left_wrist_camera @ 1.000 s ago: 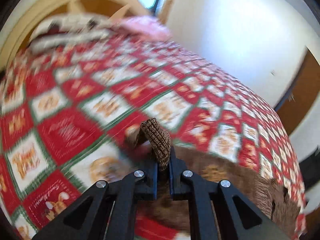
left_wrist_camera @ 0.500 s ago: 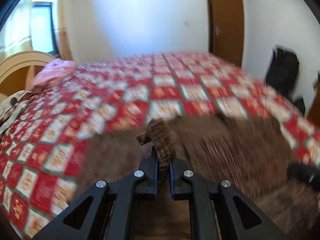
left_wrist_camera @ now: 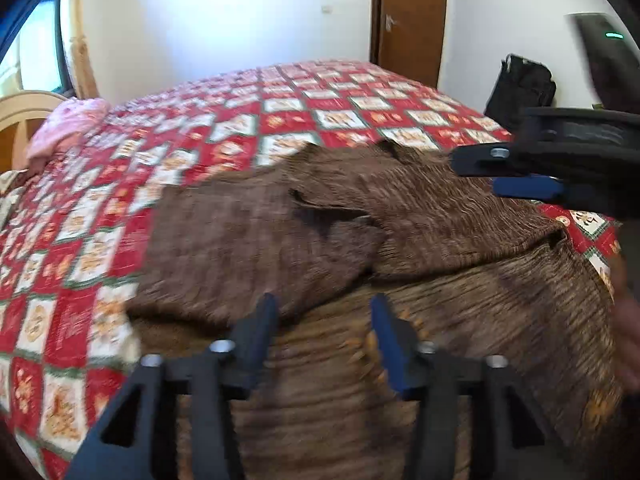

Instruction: Fold small clothes

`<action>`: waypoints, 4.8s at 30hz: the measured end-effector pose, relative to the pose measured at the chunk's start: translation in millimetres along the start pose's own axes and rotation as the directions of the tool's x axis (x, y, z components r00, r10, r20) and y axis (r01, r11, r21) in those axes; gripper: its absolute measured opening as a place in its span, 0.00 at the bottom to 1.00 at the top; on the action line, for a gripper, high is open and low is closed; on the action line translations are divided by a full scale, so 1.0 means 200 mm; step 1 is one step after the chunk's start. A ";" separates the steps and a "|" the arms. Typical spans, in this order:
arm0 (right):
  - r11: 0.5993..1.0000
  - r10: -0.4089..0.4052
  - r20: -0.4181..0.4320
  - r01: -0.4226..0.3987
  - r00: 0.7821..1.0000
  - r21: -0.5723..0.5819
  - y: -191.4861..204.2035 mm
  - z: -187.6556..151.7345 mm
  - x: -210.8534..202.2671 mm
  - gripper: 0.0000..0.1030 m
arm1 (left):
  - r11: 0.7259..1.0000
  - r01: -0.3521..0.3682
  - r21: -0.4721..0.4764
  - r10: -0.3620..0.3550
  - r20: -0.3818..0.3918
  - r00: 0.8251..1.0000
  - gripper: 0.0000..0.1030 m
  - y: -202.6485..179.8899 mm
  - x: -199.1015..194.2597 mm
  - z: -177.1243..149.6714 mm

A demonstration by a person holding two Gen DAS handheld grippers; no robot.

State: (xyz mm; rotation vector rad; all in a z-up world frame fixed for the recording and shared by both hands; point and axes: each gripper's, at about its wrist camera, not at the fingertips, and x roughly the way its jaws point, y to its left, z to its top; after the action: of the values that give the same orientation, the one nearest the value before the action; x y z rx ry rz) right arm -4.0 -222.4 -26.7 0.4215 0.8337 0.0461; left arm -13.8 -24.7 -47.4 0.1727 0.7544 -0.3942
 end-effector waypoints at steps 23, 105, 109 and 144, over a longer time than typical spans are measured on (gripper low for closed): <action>0.935 -0.028 -0.015 0.021 1.000 -0.354 0.34 0.05 0.39 0.07 | 0.893 -0.230 -0.387 0.180 -0.162 0.970 0.57 0.59 0.16 -0.11; 0.582 0.199 -0.456 -0.478 0.868 -0.658 1.02 -1.17 -0.17 0.55 | 0.818 -0.458 -0.349 0.489 0.002 0.872 0.74 0.88 -0.82 -0.66; 0.528 0.132 -0.469 -0.462 0.873 -0.712 1.08 -1.31 -0.13 0.56 | 0.832 -0.434 -0.346 0.476 0.041 0.879 0.74 0.86 -0.86 -0.68; 0.851 0.232 -0.295 -0.341 0.927 -0.400 0.69 -0.87 -0.07 0.66 | 0.939 -0.344 0.025 0.343 0.043 0.938 0.74 0.43 -0.63 -0.71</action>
State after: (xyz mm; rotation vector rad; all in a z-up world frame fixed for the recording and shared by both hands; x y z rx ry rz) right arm -122.5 -38.3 -68.4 0.1005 0.9571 0.5713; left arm -151.0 131.7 -61.4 0.3217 0.6646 -0.0763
